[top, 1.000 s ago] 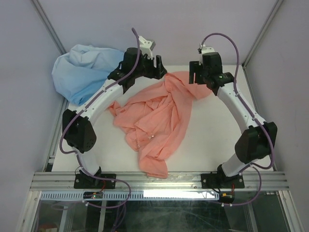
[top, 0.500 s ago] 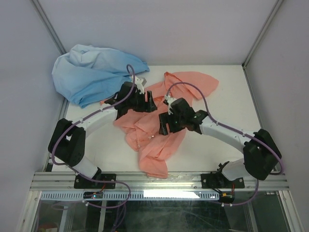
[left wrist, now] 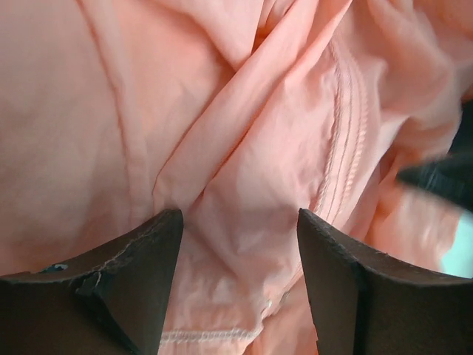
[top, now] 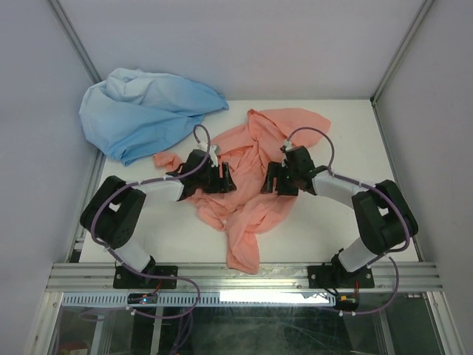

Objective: Zip up the jacket

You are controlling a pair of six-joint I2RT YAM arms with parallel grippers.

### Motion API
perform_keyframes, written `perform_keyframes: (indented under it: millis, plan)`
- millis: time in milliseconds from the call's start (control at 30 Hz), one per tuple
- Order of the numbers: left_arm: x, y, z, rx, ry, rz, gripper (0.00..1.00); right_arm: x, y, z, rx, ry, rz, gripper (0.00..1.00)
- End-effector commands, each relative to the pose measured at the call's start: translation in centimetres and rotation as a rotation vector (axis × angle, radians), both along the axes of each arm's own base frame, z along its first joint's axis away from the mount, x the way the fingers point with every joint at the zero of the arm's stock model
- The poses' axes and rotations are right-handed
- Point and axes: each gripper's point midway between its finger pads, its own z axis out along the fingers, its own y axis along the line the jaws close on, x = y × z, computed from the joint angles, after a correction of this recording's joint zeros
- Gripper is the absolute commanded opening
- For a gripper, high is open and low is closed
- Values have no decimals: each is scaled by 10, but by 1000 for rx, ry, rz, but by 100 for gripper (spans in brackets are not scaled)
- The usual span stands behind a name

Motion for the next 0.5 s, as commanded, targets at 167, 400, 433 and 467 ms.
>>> perform_keyframes:
  millis: [167,400,433,467]
  plan:
    - [-48,41,8,-82,-9,153,66,71,-134,-25,-211,4,-367,76]
    - [-79,52,29,-200,-17,199,67,127,-157,26,-215,-133,-374,76]
    - [-81,52,35,-211,-26,194,67,128,-148,41,-181,-167,-334,76]
    - [-82,52,42,-222,-40,189,67,125,-141,53,-165,-191,-309,76]
